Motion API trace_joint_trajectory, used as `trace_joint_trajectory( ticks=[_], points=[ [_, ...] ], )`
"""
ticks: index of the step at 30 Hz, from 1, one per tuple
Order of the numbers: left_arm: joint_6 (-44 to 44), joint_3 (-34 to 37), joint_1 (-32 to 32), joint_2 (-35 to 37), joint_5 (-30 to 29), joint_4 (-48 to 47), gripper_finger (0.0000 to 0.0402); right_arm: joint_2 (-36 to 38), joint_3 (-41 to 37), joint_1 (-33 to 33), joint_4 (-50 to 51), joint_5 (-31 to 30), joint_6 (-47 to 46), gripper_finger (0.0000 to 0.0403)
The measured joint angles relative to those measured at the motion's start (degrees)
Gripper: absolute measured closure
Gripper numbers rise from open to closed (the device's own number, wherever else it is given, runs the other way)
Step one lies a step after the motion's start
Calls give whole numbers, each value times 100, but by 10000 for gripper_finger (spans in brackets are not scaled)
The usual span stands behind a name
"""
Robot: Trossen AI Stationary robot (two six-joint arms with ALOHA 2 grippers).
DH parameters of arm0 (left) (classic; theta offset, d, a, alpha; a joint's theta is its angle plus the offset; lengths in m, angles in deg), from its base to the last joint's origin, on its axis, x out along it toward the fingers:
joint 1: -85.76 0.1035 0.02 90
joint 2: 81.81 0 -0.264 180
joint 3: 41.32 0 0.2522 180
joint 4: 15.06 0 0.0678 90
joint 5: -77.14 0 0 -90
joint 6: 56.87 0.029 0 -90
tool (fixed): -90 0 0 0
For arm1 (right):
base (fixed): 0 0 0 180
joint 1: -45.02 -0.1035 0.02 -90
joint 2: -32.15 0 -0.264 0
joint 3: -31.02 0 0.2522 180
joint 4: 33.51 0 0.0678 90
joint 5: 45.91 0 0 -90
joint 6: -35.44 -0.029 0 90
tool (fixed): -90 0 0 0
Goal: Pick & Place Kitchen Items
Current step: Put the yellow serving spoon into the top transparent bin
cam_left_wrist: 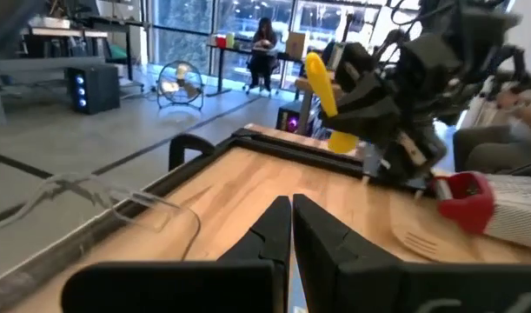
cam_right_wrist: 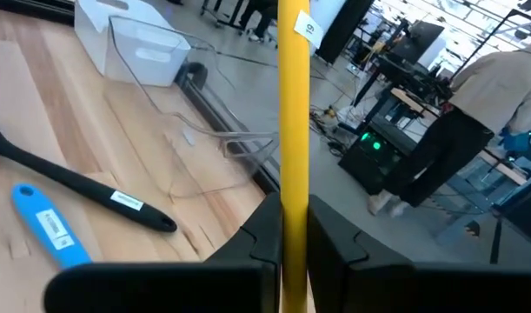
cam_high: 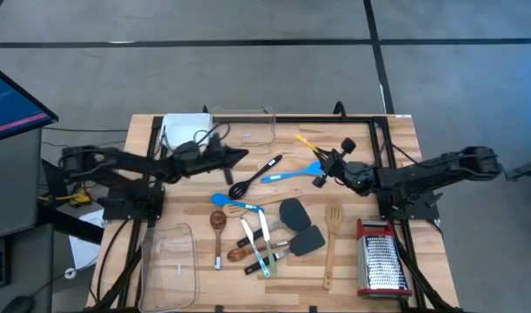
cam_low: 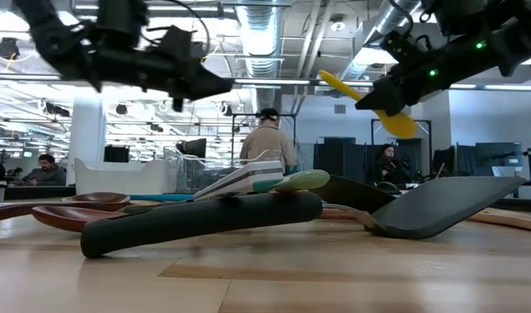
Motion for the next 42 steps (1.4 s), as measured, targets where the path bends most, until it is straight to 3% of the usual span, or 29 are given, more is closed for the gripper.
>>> trace_joint_trajectory(
  ticks=[10, 19, 32, 42],
  points=[
    [-45, -1051, 136, -1248, -26, 115, 399, -626, 2, 4, -1183, 0, 181, 380],
    [154, -1424, 131, -1477, 39, 159, 391, -1308, 66, 70, -2137, 126, 251, 380],
    [255, -1424, -21, -1477, 58, 194, 289, -2588, 1331, 181, -2140, 156, 851, 380],
    [230, -1422, -157, -1477, 57, 206, 218, -3288, 2009, 293, -2151, 589, 847, 380]
  ],
)
